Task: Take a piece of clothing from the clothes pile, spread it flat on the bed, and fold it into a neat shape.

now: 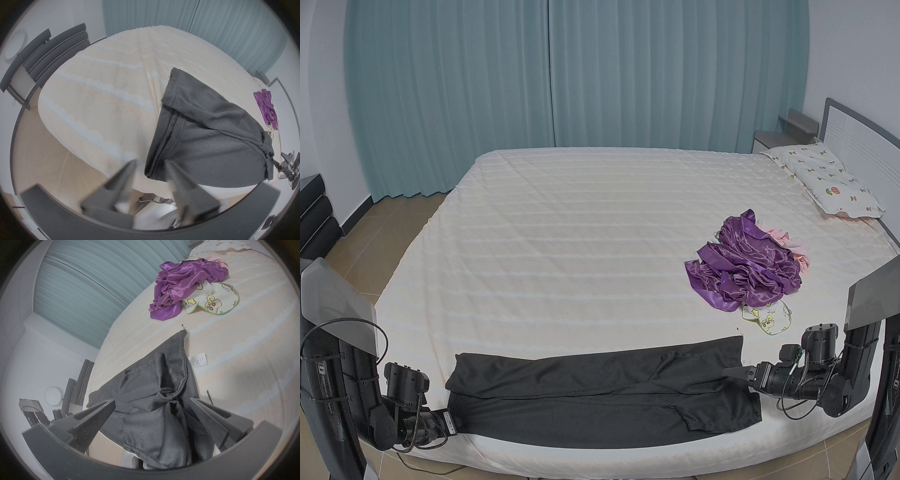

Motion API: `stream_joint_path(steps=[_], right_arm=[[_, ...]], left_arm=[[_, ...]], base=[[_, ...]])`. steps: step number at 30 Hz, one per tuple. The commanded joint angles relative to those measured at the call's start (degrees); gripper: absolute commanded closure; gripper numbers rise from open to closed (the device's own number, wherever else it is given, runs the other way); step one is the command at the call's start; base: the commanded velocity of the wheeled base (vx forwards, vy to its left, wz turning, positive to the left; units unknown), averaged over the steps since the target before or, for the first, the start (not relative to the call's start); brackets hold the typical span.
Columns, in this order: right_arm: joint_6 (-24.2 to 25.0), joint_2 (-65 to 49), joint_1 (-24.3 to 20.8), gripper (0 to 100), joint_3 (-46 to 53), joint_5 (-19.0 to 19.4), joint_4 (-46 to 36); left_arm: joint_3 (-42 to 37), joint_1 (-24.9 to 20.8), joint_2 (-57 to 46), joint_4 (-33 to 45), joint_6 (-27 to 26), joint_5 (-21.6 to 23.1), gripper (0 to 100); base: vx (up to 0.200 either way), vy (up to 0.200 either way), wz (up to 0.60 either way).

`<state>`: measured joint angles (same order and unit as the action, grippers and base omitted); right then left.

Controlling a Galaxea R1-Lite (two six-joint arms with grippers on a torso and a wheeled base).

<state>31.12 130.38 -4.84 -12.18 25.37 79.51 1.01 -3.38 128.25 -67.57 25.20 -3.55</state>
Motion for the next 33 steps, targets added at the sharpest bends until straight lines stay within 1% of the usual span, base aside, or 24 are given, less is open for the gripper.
stream_joint_path(steps=[1,4,7,8,9,12,17,24,25,33], right_arm=[[-0.10,-0.56,1.76,0,-0.30,-0.32,0.30],[-0.19,-0.65,2.91,0,-0.30,-0.41,0.56],[-0.89,-0.48,3.78,0,0.05,-0.58,0.30],[-0.89,-0.48,3.87,0,-0.04,-0.58,0.30],[-0.98,0.05,4.49,0,-0.21,-0.58,0.12],[-1.15,0.93,4.93,0,-0.39,-0.58,0.03],[-2.21,2.86,3.96,0,0.58,-0.58,0.03],[-4.93,4.53,4.14,0,1.72,-0.76,-0.05],[-5.19,4.53,4.22,100,1.90,-0.58,-0.05],[-7.22,4.09,4.58,100,3.13,-0.76,-0.05]], left_arm=[[-0.75,0.48,-0.54,-0.54,-0.06,0.03,0],[-0.75,1.53,-2.21,-1.07,0.03,0.12,0],[0.04,4.61,-5.29,-1.51,0.11,1.88,0],[0.13,4.78,-5.37,-1.51,0.11,2.05,0],[0.83,6.10,-6.08,-1.42,0.11,3.90,0],[1.45,8.12,-6.43,-1.25,0.20,7.15,0],[2.86,9.00,-5.99,-0.81,0.29,7.59,0],[3.12,9.53,-5.81,-0.89,0.47,7.85,0],[3.12,9.53,-5.81,-0.89,0.47,7.85,0],[3.47,9.70,-5.73,-0.89,0.64,7.85,0]], base=[[0.000,0.000,0.00],[0.000,0.000,0.00],[0.000,0.000,0.00],[0.000,0.000,0.00],[0.000,0.000,0.00],[0.000,0.000,0.00],[0.000,0.000,0.00],[0.000,0.000,0.00],[0.000,0.000,0.00],[0.000,0.000,0.00]])
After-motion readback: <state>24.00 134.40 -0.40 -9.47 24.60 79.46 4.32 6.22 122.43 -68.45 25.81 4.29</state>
